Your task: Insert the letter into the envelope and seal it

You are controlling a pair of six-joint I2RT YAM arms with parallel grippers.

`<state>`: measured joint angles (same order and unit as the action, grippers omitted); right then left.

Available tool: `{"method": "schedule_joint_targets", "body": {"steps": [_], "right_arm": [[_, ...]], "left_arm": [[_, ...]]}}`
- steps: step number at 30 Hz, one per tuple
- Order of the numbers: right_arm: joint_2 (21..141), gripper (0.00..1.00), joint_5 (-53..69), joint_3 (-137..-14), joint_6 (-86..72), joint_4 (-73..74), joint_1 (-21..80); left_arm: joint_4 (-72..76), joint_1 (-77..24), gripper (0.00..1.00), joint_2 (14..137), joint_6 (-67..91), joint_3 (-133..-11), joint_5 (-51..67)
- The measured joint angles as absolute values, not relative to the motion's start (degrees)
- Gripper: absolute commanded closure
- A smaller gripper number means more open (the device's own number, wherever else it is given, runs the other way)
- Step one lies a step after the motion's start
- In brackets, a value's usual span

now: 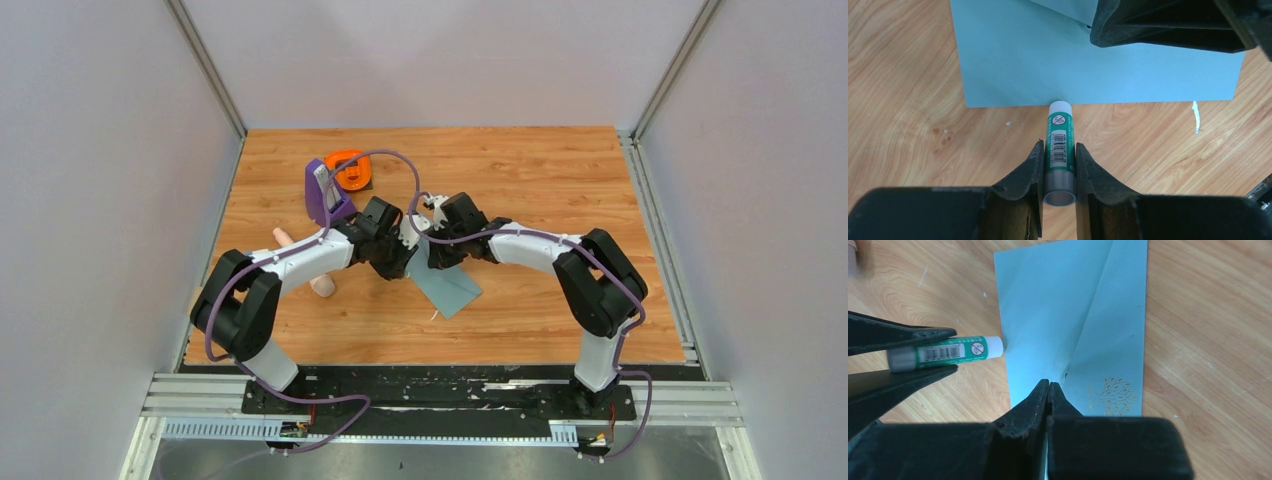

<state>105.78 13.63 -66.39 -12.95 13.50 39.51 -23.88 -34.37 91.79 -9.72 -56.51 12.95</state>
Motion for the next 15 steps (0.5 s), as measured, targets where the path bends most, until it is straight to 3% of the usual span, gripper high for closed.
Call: {"method": "schedule_joint_targets", "body": {"steps": [15], "right_arm": [[108.1,1.00,21.6,-60.4,-17.9,3.2,36.7]], "left_arm": [[-24.9,-34.4,1.00,91.8,-9.7,-56.5,12.9]]}}
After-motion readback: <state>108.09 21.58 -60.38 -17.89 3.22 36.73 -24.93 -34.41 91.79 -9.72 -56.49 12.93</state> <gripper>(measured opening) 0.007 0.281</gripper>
